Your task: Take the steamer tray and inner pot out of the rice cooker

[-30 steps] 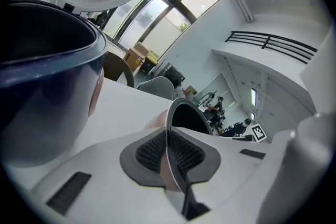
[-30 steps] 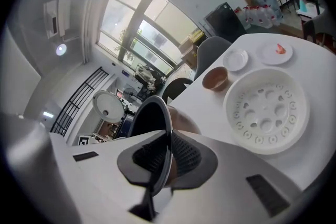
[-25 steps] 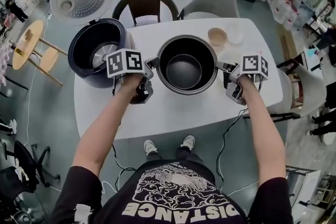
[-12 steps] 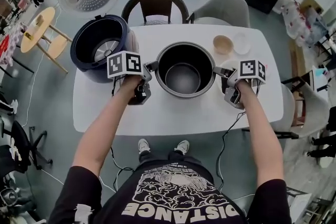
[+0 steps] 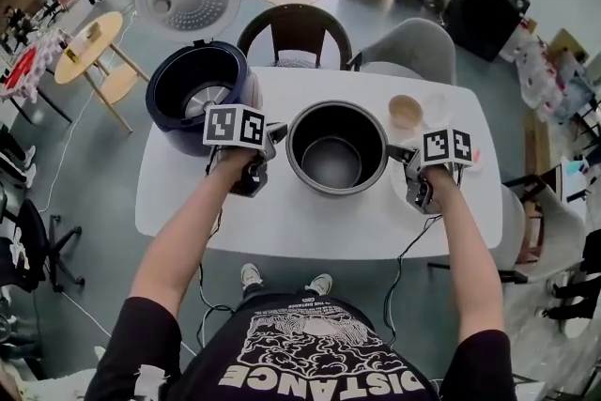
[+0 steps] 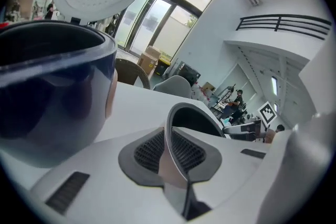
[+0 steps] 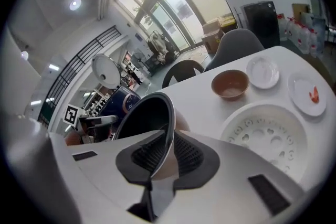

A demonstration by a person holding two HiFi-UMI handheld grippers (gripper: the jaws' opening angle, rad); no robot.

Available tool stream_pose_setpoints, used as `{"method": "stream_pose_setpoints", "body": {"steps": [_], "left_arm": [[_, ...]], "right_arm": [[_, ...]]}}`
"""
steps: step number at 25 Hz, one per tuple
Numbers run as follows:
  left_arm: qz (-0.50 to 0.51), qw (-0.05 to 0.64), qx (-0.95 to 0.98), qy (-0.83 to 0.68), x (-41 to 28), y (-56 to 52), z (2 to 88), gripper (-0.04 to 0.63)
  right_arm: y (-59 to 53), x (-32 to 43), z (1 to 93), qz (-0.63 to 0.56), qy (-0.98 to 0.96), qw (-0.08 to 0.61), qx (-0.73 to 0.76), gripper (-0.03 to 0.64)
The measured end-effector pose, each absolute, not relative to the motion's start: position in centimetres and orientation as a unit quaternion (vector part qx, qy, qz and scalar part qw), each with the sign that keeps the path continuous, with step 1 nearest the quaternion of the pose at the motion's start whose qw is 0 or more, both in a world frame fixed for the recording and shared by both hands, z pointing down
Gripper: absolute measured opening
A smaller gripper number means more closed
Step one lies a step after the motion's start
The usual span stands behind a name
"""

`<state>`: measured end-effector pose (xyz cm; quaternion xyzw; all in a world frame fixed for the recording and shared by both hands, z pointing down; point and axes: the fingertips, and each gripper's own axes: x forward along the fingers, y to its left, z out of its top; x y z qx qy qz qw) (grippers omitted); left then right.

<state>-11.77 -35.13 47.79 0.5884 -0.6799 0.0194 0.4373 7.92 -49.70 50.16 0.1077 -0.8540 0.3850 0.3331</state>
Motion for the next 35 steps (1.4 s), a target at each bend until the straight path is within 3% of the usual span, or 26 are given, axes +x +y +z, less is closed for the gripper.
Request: {"method": "stream_pose_setpoints", "body": {"steps": [11,24,35], "left_arm": [[0.059,0.304,0.619,-0.722,-15.3,-30.9,37.8,0.045],[0.054,0.170,0.603,-0.778,-23.5,-21.4,30.2,0.018],[0.052,0.093,0.580,-0.808,-25.5,-15.9,26.9,0.014]], "right_arm": [[-44.4,1.6,41.2,0.220,-0.918,0.313,0.101,0.038],[-33.8,-9.9,31.7,0.075,-0.971,0.207,0.097,0.015],[-29.4,-11.3,27.3,-0.016,-0.986,0.115,0.120,0.014]]}}
